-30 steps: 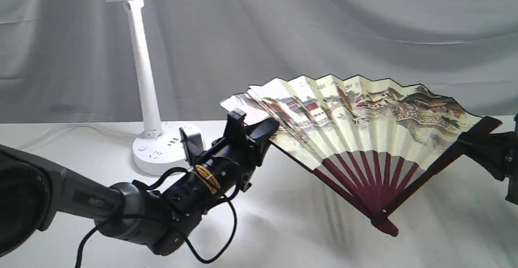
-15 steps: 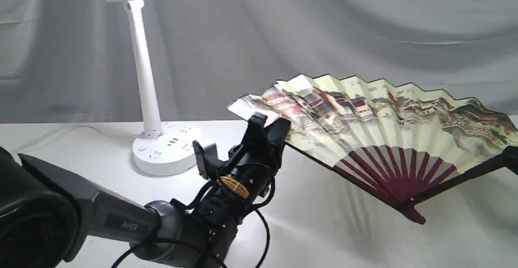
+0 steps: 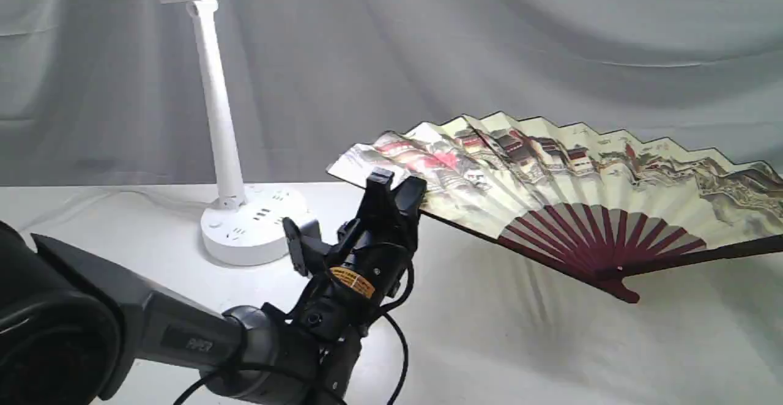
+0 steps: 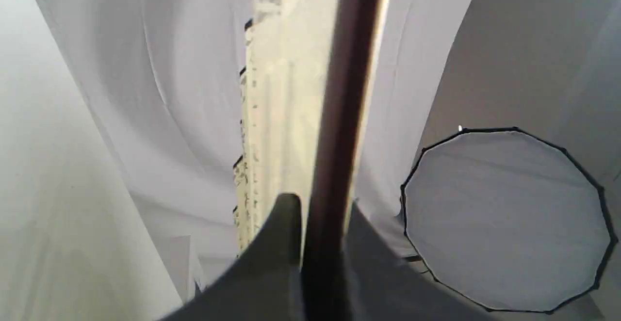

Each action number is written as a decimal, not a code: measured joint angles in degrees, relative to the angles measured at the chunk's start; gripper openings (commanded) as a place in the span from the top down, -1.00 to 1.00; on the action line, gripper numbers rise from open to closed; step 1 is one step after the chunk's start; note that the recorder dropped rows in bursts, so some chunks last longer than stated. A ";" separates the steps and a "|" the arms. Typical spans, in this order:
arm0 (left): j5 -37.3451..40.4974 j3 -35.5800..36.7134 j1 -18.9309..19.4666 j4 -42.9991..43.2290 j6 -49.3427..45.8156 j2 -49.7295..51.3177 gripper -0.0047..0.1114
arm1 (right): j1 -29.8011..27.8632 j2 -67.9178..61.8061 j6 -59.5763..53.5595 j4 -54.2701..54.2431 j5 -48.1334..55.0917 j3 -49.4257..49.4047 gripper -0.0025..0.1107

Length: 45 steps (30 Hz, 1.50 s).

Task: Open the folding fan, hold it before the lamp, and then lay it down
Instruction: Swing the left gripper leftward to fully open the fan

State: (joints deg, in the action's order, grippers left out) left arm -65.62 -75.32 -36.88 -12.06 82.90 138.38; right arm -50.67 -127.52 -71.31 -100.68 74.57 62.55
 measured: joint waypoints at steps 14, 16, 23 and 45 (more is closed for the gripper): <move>0.76 0.00 -0.55 -1.06 -0.35 0.00 0.92 | -2.58 0.00 -0.63 0.79 0.16 -1.76 0.96; 0.83 0.00 -0.55 -1.06 -0.35 0.00 0.92 | -2.58 0.00 -0.74 0.79 0.16 -1.76 0.96; 0.83 0.00 -0.55 -1.65 0.24 0.00 0.92 | -2.58 0.00 -0.74 0.79 0.16 -1.87 0.96; 0.83 12.27 -0.40 -8.33 3.46 -7.06 0.92 | 3.62 0.00 1.45 -0.51 -0.06 -1.87 0.96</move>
State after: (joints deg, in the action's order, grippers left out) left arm -64.78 -63.05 -37.27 -20.39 86.36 131.32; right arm -47.06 -127.52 -69.86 -101.18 74.51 60.68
